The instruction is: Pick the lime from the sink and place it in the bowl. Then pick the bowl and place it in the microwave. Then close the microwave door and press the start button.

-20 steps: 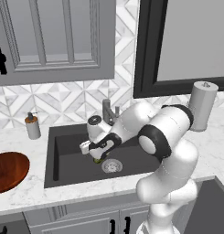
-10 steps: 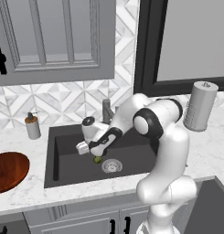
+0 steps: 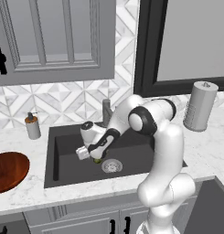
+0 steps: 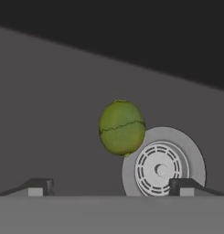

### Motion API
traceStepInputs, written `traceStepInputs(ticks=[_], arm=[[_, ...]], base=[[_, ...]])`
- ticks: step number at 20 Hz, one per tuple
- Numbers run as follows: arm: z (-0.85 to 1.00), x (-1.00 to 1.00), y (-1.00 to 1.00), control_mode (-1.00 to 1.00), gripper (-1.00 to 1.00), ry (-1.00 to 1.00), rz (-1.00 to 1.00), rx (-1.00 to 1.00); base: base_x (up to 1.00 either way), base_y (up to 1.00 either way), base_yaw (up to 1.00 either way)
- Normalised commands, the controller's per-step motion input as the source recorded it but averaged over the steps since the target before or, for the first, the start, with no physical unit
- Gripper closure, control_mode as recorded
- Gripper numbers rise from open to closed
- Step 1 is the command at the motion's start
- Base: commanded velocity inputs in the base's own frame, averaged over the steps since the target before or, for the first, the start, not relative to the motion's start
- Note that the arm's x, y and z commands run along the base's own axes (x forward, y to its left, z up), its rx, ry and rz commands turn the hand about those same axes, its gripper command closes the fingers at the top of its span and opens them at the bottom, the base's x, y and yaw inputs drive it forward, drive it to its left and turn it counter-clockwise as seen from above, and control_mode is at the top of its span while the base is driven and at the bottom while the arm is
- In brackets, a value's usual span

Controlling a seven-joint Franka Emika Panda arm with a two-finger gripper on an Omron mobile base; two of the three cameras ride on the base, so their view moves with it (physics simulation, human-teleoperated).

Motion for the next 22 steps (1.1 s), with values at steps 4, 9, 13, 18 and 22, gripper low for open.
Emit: traceStepInputs(ticks=[4,9,13,18,22], arm=[[-0.19,0.21,-0.07,-1.0,-1.0,0.05,0.0,0.0],[-0.21,0.26,0.0,-1.0,-1.0,0.02,0.0,0.0],[-0.33,0.15,0.0,-1.0,-1.0,0.0,0.0,0.0],[-0.33,0.01,-0.09,-1.0,-1.0,0.02,0.0,0.0],[-0.29,0.05,-0.04,-1.0,-1.0,0.0,0.0,0.0]], base=[[0.0,0.0,0.0],[0.0,0.0,0.0],[0.0,0.0,0.0],[0.0,0.0,0.0],[0.0,0.0,0.0]])
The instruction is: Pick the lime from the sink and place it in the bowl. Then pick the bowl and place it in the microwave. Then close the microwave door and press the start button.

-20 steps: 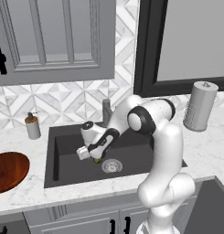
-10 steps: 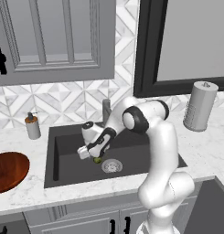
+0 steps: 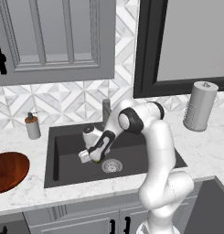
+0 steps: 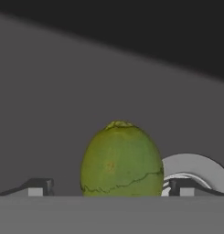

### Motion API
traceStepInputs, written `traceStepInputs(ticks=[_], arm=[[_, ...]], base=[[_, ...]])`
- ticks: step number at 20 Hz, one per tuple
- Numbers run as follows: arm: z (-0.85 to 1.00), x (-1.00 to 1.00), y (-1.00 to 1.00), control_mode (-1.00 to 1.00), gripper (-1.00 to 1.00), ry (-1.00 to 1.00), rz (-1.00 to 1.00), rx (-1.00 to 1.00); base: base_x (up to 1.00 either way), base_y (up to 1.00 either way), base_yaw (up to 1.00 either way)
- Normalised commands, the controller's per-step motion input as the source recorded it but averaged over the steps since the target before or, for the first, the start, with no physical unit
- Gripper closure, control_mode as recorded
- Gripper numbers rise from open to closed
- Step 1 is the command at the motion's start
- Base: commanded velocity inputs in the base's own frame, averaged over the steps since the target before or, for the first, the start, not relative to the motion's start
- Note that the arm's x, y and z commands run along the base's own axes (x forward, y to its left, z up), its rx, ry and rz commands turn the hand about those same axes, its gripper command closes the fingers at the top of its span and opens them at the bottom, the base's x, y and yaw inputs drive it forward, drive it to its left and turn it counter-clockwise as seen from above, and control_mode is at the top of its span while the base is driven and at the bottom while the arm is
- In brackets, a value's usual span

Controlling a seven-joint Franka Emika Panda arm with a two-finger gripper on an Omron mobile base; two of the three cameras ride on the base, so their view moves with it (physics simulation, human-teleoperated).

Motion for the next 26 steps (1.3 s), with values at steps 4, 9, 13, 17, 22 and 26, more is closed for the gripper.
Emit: traceStepInputs(ticks=[4,9,13,17,22,26], arm=[[-0.34,0.04,-0.04,-1.0,-1.0,0.0,0.0,0.0],[-0.25,0.0,0.0,-1.0,1.0,0.01,0.0,0.0],[0.0,0.0,0.0,-1.0,1.0,0.0,0.0,0.0],[0.07,-0.21,0.22,-1.0,1.0,-0.04,0.0,0.0],[0.75,-0.46,0.34,-1.0,1.0,-0.14,0.01,0.0],[1.0,-0.4,0.43,-1.0,1.0,-0.09,0.04,0.02]], base=[[0.0,0.0,0.0],[0.0,0.0,0.0],[0.0,0.0,0.0],[0.0,0.0,0.0],[0.0,0.0,0.0],[0.0,0.0,0.0]])
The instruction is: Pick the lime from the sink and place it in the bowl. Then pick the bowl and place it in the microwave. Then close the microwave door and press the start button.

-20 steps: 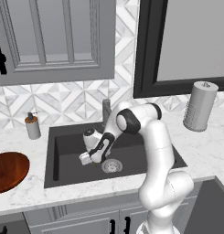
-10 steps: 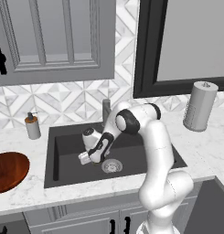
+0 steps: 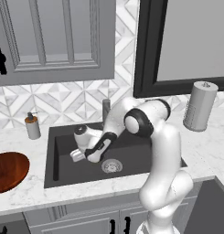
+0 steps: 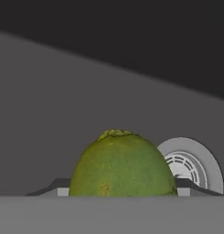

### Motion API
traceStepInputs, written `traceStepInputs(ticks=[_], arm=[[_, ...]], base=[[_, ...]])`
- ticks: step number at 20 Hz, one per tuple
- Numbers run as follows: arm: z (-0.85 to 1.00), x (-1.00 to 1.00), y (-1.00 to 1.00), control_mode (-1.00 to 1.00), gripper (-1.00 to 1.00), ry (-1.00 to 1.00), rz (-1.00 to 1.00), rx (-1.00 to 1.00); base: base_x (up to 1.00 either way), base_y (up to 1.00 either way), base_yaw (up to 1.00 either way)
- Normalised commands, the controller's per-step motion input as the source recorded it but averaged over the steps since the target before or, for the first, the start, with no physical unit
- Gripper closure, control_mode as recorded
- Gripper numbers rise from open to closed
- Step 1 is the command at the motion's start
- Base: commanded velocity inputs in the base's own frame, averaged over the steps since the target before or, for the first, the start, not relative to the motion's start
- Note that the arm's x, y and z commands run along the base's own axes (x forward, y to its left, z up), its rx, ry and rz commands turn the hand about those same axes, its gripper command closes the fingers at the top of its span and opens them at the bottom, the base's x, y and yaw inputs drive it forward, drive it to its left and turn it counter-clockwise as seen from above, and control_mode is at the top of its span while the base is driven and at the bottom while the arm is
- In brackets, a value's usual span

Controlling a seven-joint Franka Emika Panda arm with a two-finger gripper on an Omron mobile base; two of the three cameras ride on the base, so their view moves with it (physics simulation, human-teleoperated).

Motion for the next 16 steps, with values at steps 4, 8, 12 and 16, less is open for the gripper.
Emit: traceStepInputs(ticks=[4,8,12,16], arm=[[1.0,-0.52,0.28,-1.0,1.0,-0.11,0.08,0.08],[1.0,-0.57,0.25,-1.0,1.0,-0.09,0.09,0.16],[1.0,-0.49,0.32,-1.0,1.0,-0.04,0.11,0.25],[1.0,-0.51,0.4,-1.0,1.0,0.0,0.17,0.24]], base=[[0.0,0.0,0.0],[0.0,0.0,0.0],[0.0,0.0,0.0],[0.0,0.0,0.0]])
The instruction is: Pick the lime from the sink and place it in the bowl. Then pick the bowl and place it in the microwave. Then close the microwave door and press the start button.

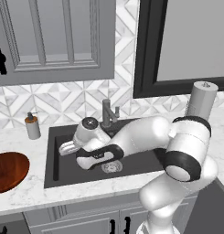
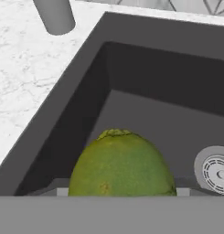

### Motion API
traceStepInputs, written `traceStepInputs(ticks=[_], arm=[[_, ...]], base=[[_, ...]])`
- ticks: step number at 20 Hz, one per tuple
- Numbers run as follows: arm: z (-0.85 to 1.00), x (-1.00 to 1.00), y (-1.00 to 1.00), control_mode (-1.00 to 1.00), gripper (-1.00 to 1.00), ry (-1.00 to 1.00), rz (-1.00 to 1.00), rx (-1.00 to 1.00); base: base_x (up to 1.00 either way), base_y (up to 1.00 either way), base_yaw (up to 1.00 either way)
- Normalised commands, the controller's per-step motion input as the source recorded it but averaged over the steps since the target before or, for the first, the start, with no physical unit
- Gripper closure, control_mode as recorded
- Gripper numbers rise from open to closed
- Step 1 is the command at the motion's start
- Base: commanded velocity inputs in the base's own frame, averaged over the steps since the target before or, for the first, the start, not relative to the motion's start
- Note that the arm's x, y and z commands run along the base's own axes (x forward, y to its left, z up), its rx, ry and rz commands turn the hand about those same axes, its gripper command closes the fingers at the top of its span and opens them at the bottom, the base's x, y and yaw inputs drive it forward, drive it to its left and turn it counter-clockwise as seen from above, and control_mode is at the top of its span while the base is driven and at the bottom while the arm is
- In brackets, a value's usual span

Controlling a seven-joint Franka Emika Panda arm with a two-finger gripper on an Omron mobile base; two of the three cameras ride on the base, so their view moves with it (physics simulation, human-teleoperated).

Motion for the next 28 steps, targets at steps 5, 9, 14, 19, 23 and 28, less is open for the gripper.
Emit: traceStepInputs(ticks=[5,9,14,19,23,28], arm=[[1.0,-0.52,0.55,-1.0,1.0,0.07,0.16,0.15],[0.97,-0.45,0.53,-1.0,1.0,0.15,0.14,0.0],[0.73,-0.33,0.78,-1.0,1.0,0.21,0.06,0.0],[0.05,-0.15,0.74,-1.0,1.0,0.04,0.03,-0.12],[-0.01,0.0,0.63,-1.0,1.0,0.0,0.0,-0.14],[-0.16,0.01,0.43,-1.0,1.0,0.0,-0.01,-0.02]], base=[[0.0,0.0,0.0],[0.0,0.0,0.0],[0.0,0.0,0.0],[0.0,0.0,0.0],[0.0,0.0,0.0],[0.0,0.0,0.0]])
